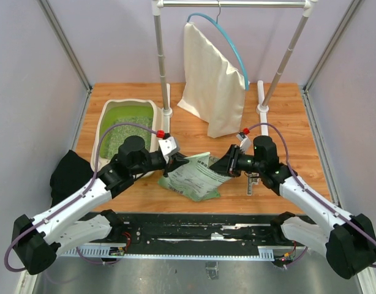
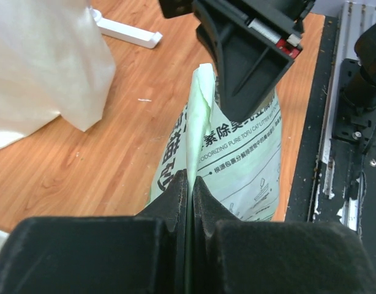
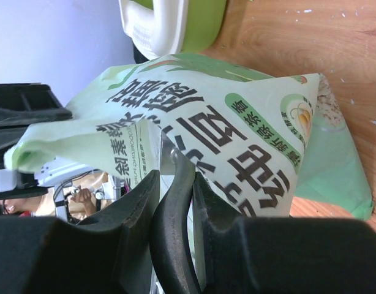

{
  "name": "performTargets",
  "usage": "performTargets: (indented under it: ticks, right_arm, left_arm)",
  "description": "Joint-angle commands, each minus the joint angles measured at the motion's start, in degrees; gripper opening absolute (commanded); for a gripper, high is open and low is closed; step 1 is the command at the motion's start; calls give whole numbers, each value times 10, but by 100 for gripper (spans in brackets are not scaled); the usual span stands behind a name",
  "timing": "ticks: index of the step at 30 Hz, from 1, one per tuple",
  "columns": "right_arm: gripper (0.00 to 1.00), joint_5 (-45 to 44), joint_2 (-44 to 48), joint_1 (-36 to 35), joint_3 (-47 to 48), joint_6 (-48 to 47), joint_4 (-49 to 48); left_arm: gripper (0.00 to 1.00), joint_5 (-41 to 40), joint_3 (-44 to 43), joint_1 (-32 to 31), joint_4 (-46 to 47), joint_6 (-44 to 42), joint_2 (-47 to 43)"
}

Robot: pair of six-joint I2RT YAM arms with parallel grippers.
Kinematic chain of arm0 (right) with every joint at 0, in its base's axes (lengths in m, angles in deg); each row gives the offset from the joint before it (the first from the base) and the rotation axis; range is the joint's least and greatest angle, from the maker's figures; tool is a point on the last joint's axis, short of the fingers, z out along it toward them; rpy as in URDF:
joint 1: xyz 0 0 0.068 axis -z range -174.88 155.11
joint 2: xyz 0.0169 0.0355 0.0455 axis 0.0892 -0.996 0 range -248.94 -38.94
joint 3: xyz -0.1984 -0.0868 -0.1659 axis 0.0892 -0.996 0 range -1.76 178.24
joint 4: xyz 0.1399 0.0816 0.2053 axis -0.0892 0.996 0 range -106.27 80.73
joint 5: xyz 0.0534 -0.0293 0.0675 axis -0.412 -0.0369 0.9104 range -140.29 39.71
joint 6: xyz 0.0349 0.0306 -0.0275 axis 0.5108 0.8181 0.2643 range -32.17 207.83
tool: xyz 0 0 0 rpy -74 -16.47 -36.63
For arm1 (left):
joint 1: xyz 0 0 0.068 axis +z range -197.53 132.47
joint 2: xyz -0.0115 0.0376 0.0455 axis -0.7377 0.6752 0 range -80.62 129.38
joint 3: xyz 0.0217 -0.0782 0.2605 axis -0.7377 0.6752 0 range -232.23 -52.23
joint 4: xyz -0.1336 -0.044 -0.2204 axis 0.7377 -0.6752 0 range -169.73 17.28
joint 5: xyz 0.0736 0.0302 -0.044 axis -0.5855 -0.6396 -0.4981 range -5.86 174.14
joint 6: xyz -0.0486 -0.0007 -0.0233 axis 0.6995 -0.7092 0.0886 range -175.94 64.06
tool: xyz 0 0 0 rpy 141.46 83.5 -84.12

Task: Fill the litter box with clean litter
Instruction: 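Scoop the cat litter from the cat litter bag.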

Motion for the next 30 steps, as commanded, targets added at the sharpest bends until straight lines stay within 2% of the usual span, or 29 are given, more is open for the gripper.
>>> performTargets:
  ticks: [1,16,30]
  right_arm:
    - [1,20,42,32,-3,24,-35]
    - [1,-5,162,115,62,-58,168]
    - [1,113,177,223,86,-61,205]
  left_arm:
    - [0,-41,-2,-4,19,-6,-29]
    - [0,-75,9,-4,17,-24,-70]
    - [0,-82,22,-4,18,-34,-91]
